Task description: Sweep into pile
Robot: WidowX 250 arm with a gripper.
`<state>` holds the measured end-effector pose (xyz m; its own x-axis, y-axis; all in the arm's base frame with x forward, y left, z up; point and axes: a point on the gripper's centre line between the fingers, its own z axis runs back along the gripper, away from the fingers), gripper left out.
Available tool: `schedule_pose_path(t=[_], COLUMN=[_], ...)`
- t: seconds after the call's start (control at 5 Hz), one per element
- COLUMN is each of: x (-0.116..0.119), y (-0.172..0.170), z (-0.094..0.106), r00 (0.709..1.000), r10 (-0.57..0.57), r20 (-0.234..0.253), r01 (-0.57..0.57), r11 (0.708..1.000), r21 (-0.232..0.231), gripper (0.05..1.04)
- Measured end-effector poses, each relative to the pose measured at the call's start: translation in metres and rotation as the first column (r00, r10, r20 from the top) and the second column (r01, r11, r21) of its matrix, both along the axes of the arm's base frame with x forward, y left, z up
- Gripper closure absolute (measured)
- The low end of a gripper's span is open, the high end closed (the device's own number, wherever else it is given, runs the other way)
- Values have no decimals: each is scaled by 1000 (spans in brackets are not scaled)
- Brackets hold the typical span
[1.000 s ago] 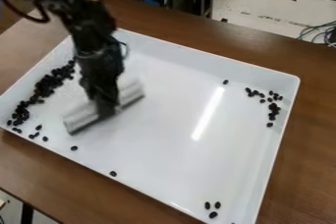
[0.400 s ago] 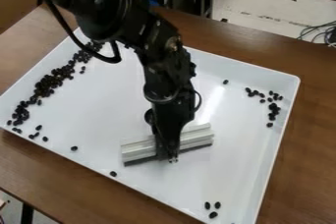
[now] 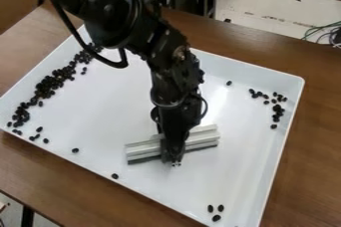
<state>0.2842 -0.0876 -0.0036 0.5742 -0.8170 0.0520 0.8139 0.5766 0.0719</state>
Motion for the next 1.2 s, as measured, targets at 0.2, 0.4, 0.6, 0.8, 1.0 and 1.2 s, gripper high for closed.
schedule_pose_path(t=[0.2, 0.4, 0.6, 0.8, 1.0, 1.2], x=[0, -7, -2, 7, 8, 10], y=[3, 6, 5, 19, 74, 118], z=[0, 21, 40, 57, 76, 76], r00=[1000, 997, 993, 972, 920, 860], r10=[26, 66, 106, 207, 378, 504], r20=[4, -29, -53, -108, -105, -82], r01=[-26, -65, -104, -205, -372, -501], r11=[1000, 997, 994, 978, 926, 864], r21=[12, 28, 34, 25, 67, 55], gripper=[108, 72, 81, 83, 83, 83])
